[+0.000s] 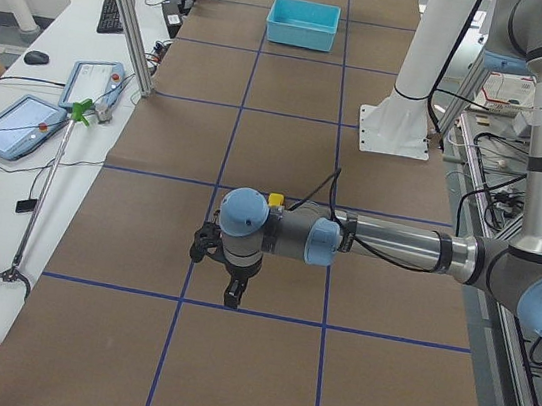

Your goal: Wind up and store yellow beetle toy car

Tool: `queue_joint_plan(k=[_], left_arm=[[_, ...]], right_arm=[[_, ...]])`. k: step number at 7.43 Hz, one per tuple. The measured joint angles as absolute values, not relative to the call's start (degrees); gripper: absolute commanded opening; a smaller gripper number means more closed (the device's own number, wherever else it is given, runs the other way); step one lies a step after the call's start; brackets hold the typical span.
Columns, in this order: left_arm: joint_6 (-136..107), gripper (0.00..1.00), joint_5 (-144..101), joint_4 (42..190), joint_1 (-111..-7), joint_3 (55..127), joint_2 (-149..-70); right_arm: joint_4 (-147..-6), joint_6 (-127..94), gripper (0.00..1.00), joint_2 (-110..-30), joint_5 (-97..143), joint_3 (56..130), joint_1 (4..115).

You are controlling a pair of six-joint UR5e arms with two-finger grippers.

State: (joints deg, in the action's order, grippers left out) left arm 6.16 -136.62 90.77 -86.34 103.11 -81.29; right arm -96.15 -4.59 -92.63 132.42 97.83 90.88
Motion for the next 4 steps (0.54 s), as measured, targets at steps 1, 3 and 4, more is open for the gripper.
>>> queue_joint_plan(k=[1, 3, 4], left_arm=[[6.26, 1.0, -136.86, 90.83, -84.05, 105.96, -81.28], [6.35, 1.0, -136.89, 91.0, -78.08, 112.76, -81.12], [6.32, 1.0, -136.75, 91.04, -74.97, 115.98, -81.07]], right_arm=[[-96.15, -4.62, 1.0, -92.66, 132.39, 97.82, 90.88], [-96.15, -4.65, 1.0, -92.71, 132.37, 97.82, 90.88], [-96.15, -4.66, 1.0, -92.72, 132.36, 97.82, 90.88]])
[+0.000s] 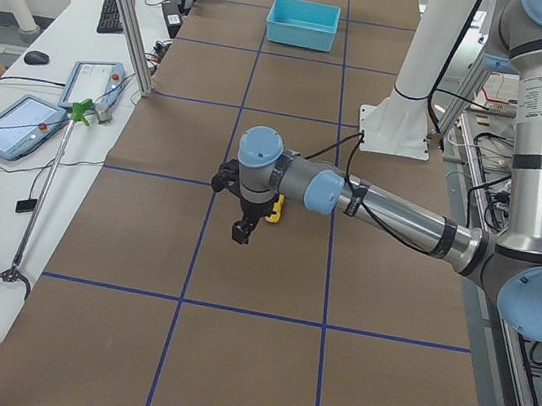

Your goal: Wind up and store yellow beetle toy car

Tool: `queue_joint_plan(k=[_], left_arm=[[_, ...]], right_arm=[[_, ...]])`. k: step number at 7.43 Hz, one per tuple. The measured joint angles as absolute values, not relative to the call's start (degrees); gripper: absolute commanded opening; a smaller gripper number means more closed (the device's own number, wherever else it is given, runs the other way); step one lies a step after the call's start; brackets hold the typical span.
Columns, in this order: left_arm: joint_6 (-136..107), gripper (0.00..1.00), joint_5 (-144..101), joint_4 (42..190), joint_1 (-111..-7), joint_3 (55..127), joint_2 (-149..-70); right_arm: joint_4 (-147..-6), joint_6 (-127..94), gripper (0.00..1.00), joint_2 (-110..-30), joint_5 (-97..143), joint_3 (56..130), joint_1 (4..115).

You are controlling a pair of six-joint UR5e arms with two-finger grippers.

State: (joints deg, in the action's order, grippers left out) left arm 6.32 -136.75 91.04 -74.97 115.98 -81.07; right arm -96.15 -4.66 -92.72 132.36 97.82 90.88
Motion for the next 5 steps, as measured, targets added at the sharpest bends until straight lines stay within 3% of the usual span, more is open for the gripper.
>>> queue_joint_plan(k=[5], left_arm=[[7.36, 1.0, -136.13, 91.92, -55.93, 128.06, -82.53]], right_arm=[[-96.15, -4.66, 1.0, -92.88, 132.36, 97.81, 90.88]])
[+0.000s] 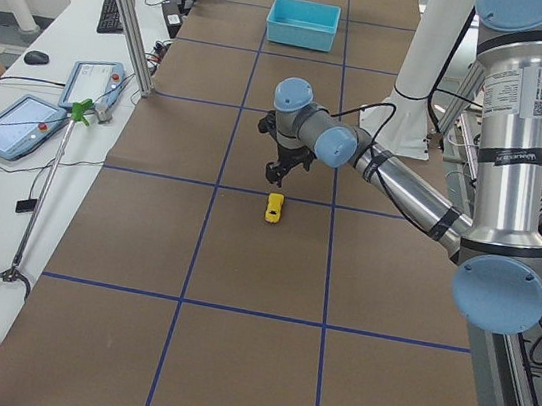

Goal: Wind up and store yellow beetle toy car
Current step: 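Lower the left gripper down over the yellow beetle toy car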

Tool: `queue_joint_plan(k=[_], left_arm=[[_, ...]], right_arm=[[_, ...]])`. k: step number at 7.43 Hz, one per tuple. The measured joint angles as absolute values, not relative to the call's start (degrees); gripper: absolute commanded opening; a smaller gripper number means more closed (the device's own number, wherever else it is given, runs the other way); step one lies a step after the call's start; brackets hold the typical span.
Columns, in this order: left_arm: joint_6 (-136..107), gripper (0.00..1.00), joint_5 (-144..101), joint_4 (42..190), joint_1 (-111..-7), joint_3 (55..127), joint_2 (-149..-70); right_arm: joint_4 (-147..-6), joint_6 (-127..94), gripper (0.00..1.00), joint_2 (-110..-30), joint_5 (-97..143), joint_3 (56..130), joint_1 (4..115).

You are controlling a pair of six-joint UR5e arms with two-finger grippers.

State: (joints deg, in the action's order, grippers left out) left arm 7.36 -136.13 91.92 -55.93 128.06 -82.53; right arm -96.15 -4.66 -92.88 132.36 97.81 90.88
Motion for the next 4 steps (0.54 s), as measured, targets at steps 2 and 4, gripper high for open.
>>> queue_joint_plan(k=[2, 4], left_arm=[[13.94, 1.0, -133.72, 93.8, -52.01, 128.65, -83.3], [21.43, 1.0, -130.41, 95.98, -51.05, 126.75, -84.24]], right_arm=[[-96.15, -4.66, 1.0, -92.92, 132.36, 97.82, 90.88], [-96.15, -4.66, 1.0, -92.97, 132.36, 97.78, 90.88]])
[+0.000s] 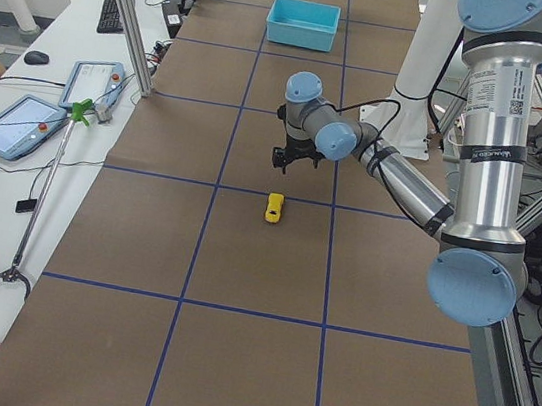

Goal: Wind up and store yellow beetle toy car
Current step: 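Lower the left gripper down over the yellow beetle toy car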

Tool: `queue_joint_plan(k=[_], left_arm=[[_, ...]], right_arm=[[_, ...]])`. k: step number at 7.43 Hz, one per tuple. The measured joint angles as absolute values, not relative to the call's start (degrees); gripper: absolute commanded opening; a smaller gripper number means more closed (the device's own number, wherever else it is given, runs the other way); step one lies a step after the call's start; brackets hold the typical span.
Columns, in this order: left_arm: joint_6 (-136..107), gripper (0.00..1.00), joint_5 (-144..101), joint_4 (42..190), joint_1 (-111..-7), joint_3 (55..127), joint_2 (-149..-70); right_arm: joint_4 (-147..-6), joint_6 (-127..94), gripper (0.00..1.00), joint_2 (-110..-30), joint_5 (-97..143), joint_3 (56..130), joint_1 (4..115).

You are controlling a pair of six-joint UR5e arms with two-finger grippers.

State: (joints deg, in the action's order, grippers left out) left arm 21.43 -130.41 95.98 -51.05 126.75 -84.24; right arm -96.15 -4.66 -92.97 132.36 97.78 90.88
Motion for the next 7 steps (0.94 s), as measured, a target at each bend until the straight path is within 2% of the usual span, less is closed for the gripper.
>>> queue_joint_plan(k=[7], left_arm=[[34.24, 1.0, -125.32, 107.84, -50.95, 113.84, -87.84]], right_arm=[[-96.15, -4.66, 1.0, -92.99, 132.36, 97.81, 90.88]])
